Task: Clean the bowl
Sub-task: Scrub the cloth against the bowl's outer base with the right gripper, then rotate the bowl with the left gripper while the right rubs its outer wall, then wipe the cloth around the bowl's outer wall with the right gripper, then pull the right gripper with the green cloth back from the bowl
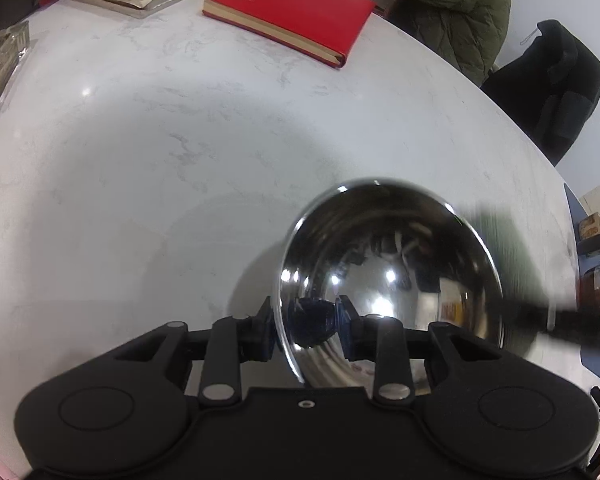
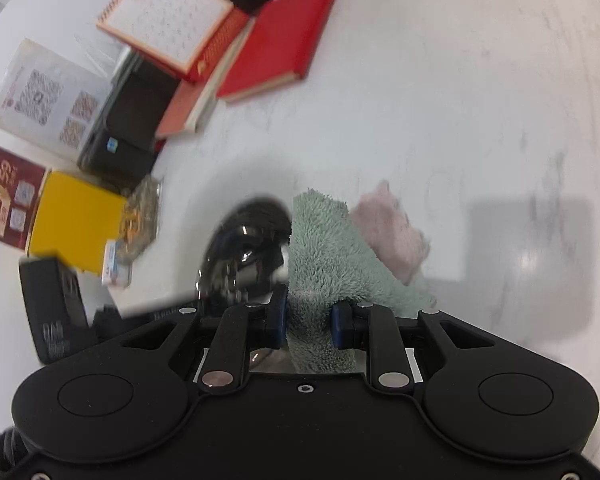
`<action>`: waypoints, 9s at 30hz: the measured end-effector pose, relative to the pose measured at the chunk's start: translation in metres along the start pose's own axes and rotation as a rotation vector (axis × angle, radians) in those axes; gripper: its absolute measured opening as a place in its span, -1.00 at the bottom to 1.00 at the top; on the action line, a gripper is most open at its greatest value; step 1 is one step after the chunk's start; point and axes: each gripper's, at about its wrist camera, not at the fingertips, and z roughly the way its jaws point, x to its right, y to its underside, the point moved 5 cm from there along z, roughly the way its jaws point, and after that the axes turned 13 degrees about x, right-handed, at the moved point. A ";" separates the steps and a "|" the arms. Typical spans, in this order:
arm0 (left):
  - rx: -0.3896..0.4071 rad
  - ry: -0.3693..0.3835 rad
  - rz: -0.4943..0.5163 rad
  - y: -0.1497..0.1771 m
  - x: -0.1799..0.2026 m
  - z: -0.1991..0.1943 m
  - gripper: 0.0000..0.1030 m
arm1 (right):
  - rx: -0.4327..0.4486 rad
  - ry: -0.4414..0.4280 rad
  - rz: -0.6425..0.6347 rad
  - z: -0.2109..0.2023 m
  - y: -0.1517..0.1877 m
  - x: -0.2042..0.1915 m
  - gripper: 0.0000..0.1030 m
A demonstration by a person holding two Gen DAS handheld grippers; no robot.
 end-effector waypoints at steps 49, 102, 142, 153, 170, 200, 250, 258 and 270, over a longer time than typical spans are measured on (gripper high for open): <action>0.014 0.029 0.097 -0.012 -0.007 -0.019 -0.78 | -0.049 0.037 -0.178 0.023 0.000 -0.011 -0.62; 0.009 -0.014 0.044 -0.002 0.004 -0.002 -0.50 | -0.014 0.020 0.037 0.001 0.021 0.014 -0.59; 0.025 -0.023 0.007 -0.002 -0.005 -0.012 -0.69 | 0.008 0.000 0.105 -0.004 0.026 0.016 -0.55; 0.032 0.004 0.085 -0.025 0.000 -0.008 -0.53 | -0.011 0.001 0.071 -0.009 0.020 0.013 -0.55; 0.008 0.001 0.087 -0.017 0.000 -0.001 -0.45 | -0.032 0.010 -0.080 0.008 0.001 -0.008 -0.55; 0.048 -0.014 0.069 0.004 0.002 -0.009 -0.37 | -0.028 0.030 0.025 -0.009 0.027 0.002 -0.55; 0.088 0.110 0.123 -0.032 0.006 -0.014 -0.35 | 0.053 0.052 0.411 -0.034 0.083 -0.009 -0.02; 0.089 0.120 0.127 -0.032 0.002 -0.012 -0.50 | 0.077 0.068 0.374 -0.022 0.078 -0.011 -0.02; 0.070 0.101 0.086 -0.020 -0.012 -0.024 -0.74 | 0.076 0.102 0.173 -0.018 0.064 -0.010 -0.49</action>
